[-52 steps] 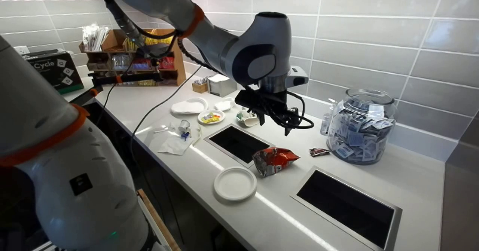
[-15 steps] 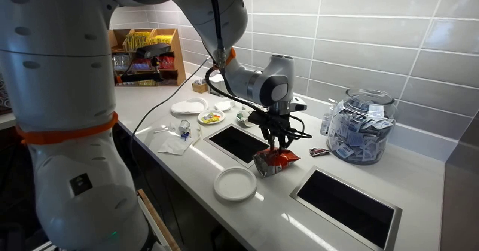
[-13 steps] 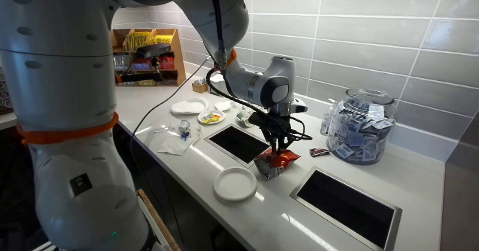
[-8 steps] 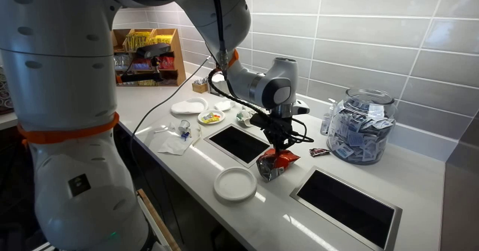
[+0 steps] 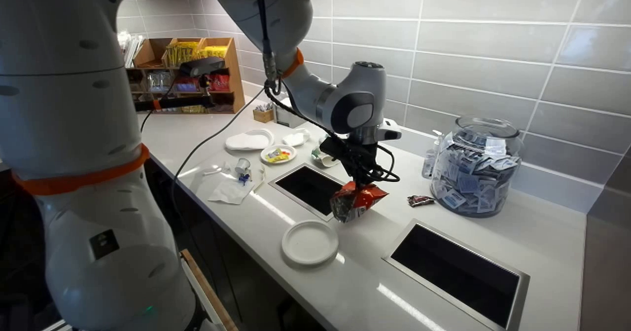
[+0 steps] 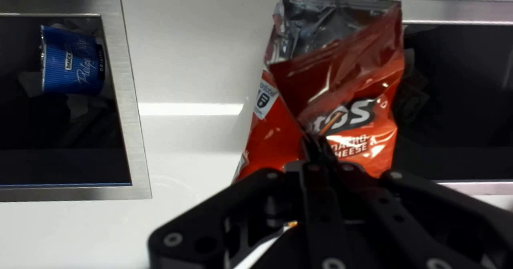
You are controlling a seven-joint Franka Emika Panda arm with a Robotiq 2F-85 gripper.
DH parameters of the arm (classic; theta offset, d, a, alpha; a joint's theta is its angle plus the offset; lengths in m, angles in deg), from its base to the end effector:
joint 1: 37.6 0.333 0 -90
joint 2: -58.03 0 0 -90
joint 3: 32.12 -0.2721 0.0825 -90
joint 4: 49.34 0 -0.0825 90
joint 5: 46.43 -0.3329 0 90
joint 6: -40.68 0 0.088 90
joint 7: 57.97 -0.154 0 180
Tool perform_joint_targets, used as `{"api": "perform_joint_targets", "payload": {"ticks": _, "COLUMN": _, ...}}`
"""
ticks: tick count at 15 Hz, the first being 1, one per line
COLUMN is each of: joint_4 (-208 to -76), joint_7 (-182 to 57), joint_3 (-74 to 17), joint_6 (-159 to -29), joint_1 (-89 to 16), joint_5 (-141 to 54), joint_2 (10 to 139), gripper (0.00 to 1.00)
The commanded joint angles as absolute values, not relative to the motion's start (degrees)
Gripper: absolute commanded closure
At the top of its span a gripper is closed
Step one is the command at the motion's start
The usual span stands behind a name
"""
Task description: Pour the contents in the orange packet onto the white plate then throw the packet in the trash chute on the left.
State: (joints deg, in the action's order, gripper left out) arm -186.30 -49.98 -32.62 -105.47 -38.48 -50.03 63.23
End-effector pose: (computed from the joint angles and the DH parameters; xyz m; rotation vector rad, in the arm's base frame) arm 0.4747 -0.0023 0.2367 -3.1046 -0.1270 -0.1121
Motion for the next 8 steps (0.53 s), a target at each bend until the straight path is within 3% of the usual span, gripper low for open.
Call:
{"api": "perform_joint_targets", "payload": {"ticks": 1, "joint_4": -195.8, "joint_7": -48.6, "joint_3": -33.3, "joint_6": -111.4, "joint_1": -38.1, "joint_5": -53.3, "joint_2": 54.4, "gripper": 1.0}}
{"api": "perform_joint_targets", "payload": {"ticks": 8, "joint_4": -210.2, "joint_7": -33.8, "joint_3": -29.1, "joint_6": -122.6, "joint_1": -32.5, "joint_5": -66.4, "joint_2": 42.1, "gripper": 1.0}}
